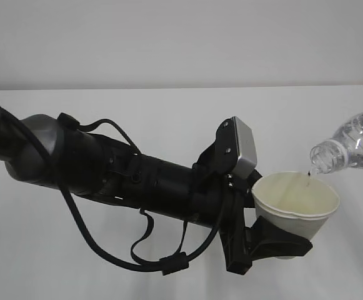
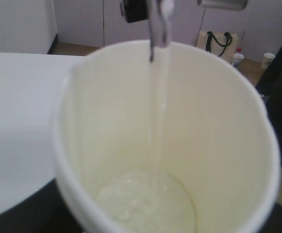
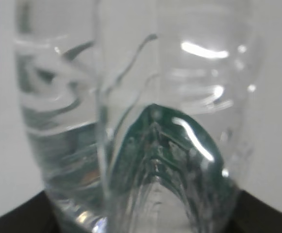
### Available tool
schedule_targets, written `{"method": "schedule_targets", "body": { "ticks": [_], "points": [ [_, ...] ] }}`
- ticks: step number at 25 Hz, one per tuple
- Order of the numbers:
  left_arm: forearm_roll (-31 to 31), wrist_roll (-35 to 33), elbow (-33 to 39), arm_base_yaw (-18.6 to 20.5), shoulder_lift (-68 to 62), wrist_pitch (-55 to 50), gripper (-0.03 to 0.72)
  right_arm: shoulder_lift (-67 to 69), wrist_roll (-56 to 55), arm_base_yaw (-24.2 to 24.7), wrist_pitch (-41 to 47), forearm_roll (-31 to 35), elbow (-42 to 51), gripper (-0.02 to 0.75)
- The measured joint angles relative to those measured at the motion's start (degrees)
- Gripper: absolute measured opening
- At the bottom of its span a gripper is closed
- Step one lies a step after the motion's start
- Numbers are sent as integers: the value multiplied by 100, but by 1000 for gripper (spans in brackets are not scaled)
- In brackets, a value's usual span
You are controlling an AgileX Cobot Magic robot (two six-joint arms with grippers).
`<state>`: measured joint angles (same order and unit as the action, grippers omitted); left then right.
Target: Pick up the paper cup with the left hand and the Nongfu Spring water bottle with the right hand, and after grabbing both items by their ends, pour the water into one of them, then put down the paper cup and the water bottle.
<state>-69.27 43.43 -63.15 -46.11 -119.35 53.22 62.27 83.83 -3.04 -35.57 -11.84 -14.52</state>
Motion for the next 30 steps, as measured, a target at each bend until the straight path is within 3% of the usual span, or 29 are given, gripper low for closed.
{"method": "schedule_targets", "body": {
  "ticks": [30],
  "points": [
    [0,0,0,0,0,0,471,0,13,0,-114,44,0,419]
  ]
}}
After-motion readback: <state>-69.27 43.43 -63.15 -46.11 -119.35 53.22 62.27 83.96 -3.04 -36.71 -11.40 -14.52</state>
